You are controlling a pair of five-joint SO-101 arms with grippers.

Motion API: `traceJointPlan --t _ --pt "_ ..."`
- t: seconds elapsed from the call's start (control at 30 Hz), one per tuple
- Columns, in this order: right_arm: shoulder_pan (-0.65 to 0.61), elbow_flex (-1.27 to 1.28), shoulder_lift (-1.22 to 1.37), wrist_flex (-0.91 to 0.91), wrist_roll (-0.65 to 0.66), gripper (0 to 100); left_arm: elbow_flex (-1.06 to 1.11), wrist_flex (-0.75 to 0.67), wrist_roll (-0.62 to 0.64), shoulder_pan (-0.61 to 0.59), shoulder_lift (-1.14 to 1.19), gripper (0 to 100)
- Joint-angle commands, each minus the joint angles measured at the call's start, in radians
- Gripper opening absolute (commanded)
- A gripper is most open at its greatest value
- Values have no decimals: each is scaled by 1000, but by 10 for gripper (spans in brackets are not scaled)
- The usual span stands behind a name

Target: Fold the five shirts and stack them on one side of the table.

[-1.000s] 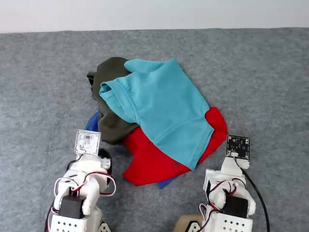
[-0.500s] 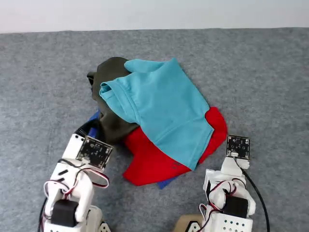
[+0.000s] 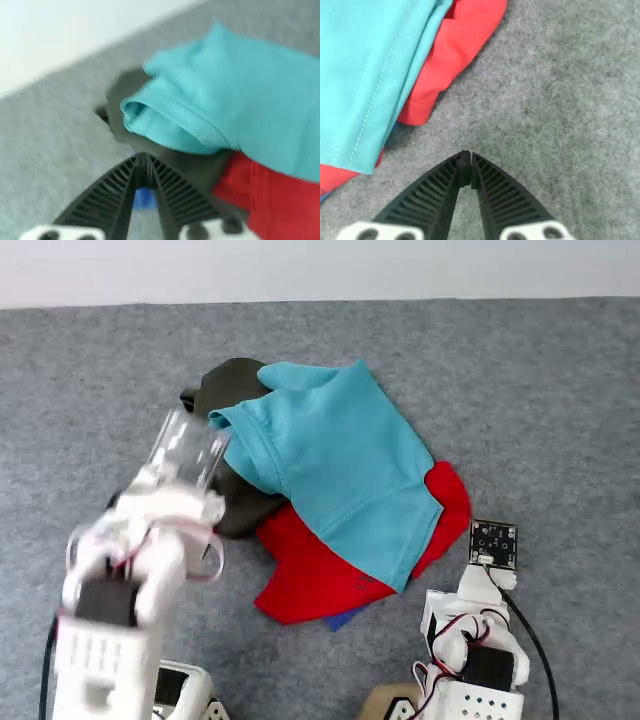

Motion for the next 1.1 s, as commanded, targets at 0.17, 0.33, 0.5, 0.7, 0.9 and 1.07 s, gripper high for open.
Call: traceJointPlan --t 0.17,0.33,0.5,0.7,0.9,1.07 --pt "8 15 -12 -19 -5 10 -610 351 -41 52 655 8" --pt "8 15 -12 -19 -5 10 -932 531 -41 52 916 77" --pt "8 15 -12 -19 -5 10 -1098 555 -44 44 1046 232" --pt "8 15 -12 -19 -5 10 -1125 555 -46 72 1122 321" --pt "8 15 -12 -19 -5 10 -1132 542 -48 72 1274 326" --pt "8 15 -12 -19 -5 10 -1130 454 -44 66 1407 326"
